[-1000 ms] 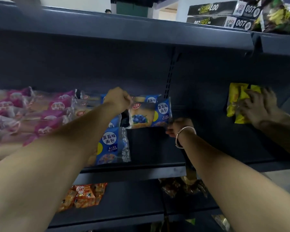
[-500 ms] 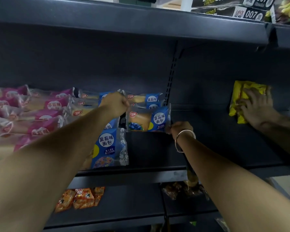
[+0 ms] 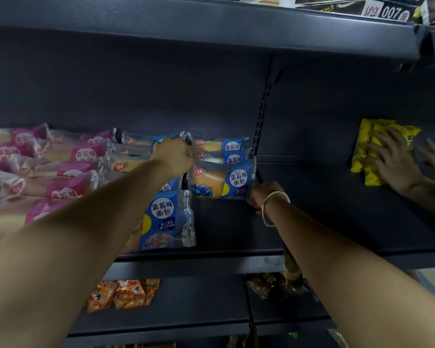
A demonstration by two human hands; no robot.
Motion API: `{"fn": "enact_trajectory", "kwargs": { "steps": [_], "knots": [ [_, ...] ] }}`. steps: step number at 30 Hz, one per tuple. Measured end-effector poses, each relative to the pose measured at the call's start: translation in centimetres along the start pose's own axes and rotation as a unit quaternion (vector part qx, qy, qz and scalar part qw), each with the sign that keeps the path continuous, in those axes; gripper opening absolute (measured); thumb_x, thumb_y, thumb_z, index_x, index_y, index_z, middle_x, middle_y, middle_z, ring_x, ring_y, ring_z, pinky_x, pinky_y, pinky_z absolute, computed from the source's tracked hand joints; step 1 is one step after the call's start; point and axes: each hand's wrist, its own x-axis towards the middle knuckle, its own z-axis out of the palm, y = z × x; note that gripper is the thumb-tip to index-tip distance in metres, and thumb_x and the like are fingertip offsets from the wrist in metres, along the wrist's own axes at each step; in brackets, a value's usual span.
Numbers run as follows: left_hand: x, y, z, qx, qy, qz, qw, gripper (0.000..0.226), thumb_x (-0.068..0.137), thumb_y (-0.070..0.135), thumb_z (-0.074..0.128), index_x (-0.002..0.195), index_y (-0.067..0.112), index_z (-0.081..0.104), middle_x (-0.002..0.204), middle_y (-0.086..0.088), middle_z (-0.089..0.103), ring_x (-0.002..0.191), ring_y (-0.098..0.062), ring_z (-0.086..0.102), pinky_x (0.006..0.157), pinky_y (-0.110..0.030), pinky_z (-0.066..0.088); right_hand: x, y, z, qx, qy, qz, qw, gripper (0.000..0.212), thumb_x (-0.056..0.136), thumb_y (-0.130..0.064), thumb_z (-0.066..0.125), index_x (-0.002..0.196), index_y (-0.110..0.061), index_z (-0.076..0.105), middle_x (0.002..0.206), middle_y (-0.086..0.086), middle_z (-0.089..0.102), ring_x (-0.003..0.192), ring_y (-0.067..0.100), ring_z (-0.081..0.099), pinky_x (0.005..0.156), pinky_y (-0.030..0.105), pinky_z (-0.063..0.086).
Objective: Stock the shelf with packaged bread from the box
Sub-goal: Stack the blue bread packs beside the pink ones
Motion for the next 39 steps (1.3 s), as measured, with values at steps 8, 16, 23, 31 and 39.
{"fn": "enact_trajectory", "kwargs": {
  "steps": [8,16,23,31,39],
  "knots": [
    [0.2,0.1,0.2,0.029,-0.015,-0.005,0.999,0.034,0.086,0.011,0.040,0.110,0.011,0.065,0.122,-0.011,0.059,0.121,-0.032,0.040,0.101,-0.044,0.032,-0.3,0.2,-0.3,0.000,-0.008,-0.004,1.000,0.020,0.083,-0.013,0.059,0.094,0.003,0.066,0.094,0.019,0.069,0.087,0.030,0.064,0.085,0.041,0.054],
    [-0.4,0.3,0.3,0.057,0.001,-0.004,0.998,0.033,0.089,0.017,0.041,0.112,0.011,0.063,0.123,-0.011,0.057,0.123,-0.031,0.038,0.103,-0.045,0.028,-0.9,0.4,-0.6,-0.006,-0.020,-0.021,1.000,0.015,0.088,-0.014,0.054,0.086,-0.001,0.062,0.097,0.020,0.068,0.087,0.028,0.064,0.088,0.042,0.055],
    [-1.6,0.3,0.1,-0.033,0.063,0.008,0.997,0.044,0.089,0.016,0.047,0.134,0.017,0.046,0.137,-0.012,0.050,0.129,-0.034,0.038,0.106,-0.046,0.030,-2.4,0.6,-1.1,-0.021,-0.008,-0.043,0.999,0.031,0.090,-0.024,0.054,0.109,-0.001,0.061,0.105,0.019,0.066,0.096,0.030,0.064,0.082,0.038,0.052],
    [-4.5,-1.5,-1.2,-0.114,0.124,0.041,0.985,0.055,0.087,-0.001,0.043,0.140,0.014,0.039,0.142,-0.015,0.042,0.133,-0.033,0.034,0.110,-0.042,0.032,-5.7,0.8,-1.2,-0.035,0.033,-0.030,0.998,0.039,0.088,-0.018,0.055,0.123,-0.001,0.053,0.118,0.021,0.060,0.102,0.033,0.060,0.078,0.036,0.049],
    [-11.4,-6.4,-4.5,-0.146,0.213,0.050,0.965,0.054,0.080,-0.009,0.042,0.133,0.003,0.047,0.133,-0.023,0.048,0.126,-0.037,0.040,0.105,-0.038,0.033,-13.5,0.7,0.2,-0.042,0.082,-0.033,0.995,0.048,0.090,-0.012,0.051,0.136,-0.006,0.040,0.135,0.018,0.048,0.120,0.034,0.050,0.082,0.031,0.040]
  ]
}}
